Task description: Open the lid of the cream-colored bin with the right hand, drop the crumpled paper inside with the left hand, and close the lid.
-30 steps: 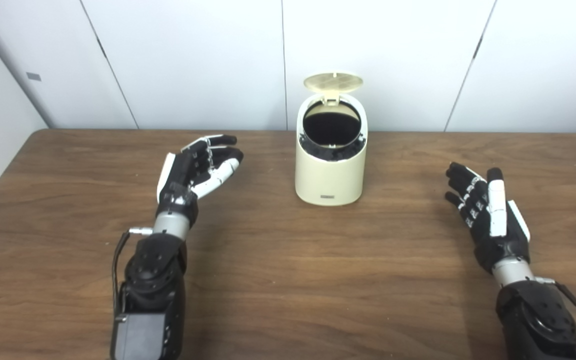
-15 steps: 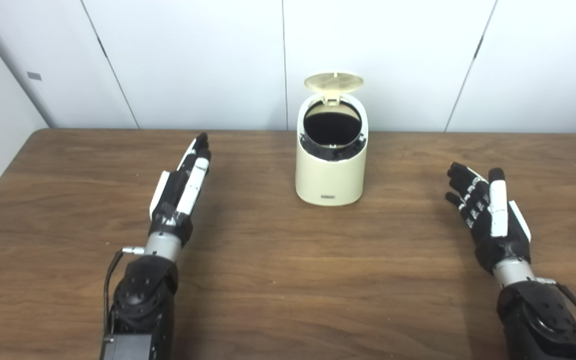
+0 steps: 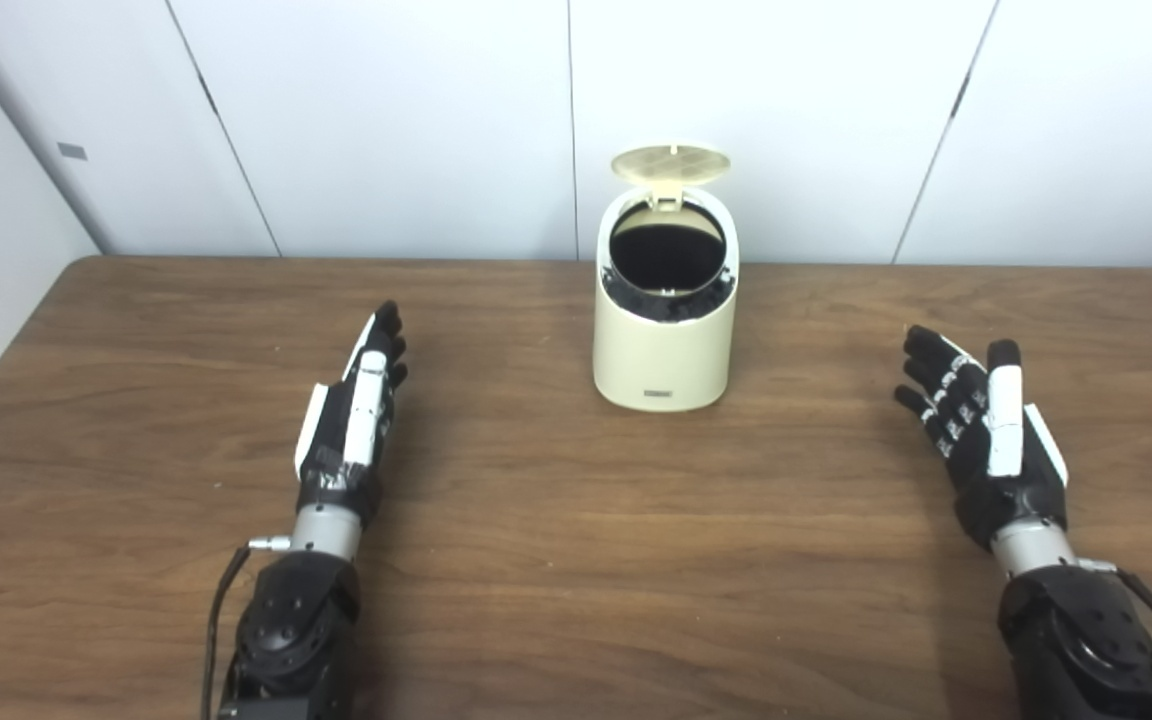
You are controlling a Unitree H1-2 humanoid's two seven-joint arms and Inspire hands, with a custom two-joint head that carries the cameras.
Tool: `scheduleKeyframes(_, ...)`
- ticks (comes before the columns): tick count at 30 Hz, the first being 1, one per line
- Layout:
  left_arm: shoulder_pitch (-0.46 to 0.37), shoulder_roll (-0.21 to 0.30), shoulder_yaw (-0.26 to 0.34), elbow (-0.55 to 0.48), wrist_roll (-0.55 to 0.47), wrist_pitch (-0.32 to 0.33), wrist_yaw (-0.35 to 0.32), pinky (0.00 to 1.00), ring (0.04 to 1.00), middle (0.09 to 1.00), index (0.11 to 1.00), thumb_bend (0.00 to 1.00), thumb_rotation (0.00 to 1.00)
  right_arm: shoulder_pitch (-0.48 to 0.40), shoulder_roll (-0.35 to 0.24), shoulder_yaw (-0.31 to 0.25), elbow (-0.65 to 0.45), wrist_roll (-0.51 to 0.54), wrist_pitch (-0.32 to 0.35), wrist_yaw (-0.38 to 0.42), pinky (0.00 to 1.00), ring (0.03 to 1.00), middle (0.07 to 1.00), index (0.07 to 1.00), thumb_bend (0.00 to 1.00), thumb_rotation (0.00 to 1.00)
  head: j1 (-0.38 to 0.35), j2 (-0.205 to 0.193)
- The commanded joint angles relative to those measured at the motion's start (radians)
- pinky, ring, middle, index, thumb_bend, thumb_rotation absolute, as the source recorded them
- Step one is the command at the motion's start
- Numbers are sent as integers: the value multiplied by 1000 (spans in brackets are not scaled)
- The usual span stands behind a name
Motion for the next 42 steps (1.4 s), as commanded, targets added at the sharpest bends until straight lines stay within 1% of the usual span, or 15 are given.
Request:
scheduleKeyframes(1, -21, 8, 0, -8, -17, -49, -2, 1000, 1000, 1000, 1000, 438, 1000, -20, -11, -10, -10, 11, -43, 15, 915, 934, 893, 814, 715, 1000, 0, 1)
scheduleKeyframes(7, -12, 8, 1, 9, -24, -65, -1, 1000, 1000, 1000, 1000, 372, 1000, -18, -4, -19, -24, 11, -41, 9, 914, 934, 891, 812, 687, 1000, -4, 2)
scheduleKeyframes(9, -4, 8, -3, 7, -19, -65, 2, 1000, 997, 1000, 1000, 378, 1000, -19, 0, -23, -26, 14, -45, 8, 914, 933, 890, 812, 671, 1000, -7, 3)
scheduleKeyframes(15, 12, 14, -4, -9, -9, -45, 12, 997, 990, 1000, 1000, 394, 999, -17, 5, -28, -34, 19, -53, 13, 910, 943, 899, 821, 679, 1000, -14, 4)
scheduleKeyframes(16, 14, 16, -4, -11, -9, -45, 12, 996, 990, 1000, 1000, 396, 999, -18, 5, -29, -35, 20, -60, 15, 910, 944, 900, 822, 679, 1000, -26, 7)
scheduleKeyframes(18, 16, 22, -2, -8, -16, -54, 6, 999, 994, 1000, 1000, 381, 1000, -21, 2, -26, -35, 15, -75, 18, 916, 948, 902, 831, 639, 1000, -26, 7)
scheduleKeyframes(20, 17, 26, -3, -6, -15, -57, 4, 1000, 995, 1000, 1000, 372, 1000, -26, -2, -23, -34, 13, -82, 21, 926, 952, 910, 842, 628, 1000, -42, 11)
scheduleKeyframes(21, 18, 27, -4, -5, -12, -55, 7, 1000, 994, 1000, 1000, 371, 1000, -33, -5, -21, -36, 9, -81, 22, 928, 953, 913, 845, 627, 1000, -48, 12)
scheduleKeyframes(23, 18, 28, -5, -4, -11, -50, 8, 1000, 993, 1000, 1000, 352, 998, -45, -11, -16, -37, 3, -82, 25, 943, 966, 940, 881, 642, 1000, -55, 14)
scheduleKeyframes(26, 18, 31, -9, -2, -16, -47, 4, 1000, 994, 1000, 1000, 320, 995, -73, -25, -12, -25, -5, -87, 33, 961, 981, 958, 899, 659, 1000, -69, 12)
scheduleKeyframes(31, 19, 36, -18, -2, -6, -46, 4, 1000, 984, 999, 1000, 322, 821, -120, -39, 4, -52, -32, -43, 25, 954, 980, 956, 899, 692, 1000, -91, 14)
scheduleKeyframes(34, 21, 36, -20, -7, -6, -33, 7, 1000, 977, 999, 1000, 295, 724, -153, -49, 21, -70, -57, -6, 17, 961, 983, 947, 883, 693, 1000, -109, 7)
scheduleKeyframes(38, 23, 36, -20, -3, -14, -43, 4, 1000, 973, 995, 1000, 295, 704, -185, -51, 32, -86, -76, 31, 11, 960, 977, 942, 885, 701, 1000, -113, 7)
scheduleKeyframes(40, 25, 37, -25, 4, -11, -51, 0, 1000, 970, 988, 1000, 304, 698, -216, -60, 54, -90, -107, 44, 13, 954, 968, 938, 884, 713, 1000, -118, 8)
scheduleKeyframes(42, 27, 36, -28, 9, -13, -55, -3, 1000, 961, 982, 1000, 301, 668, -242, -70, 74, -92, -131, 50, 22, 946, 962, 935, 882, 717, 1000, -121, 3)
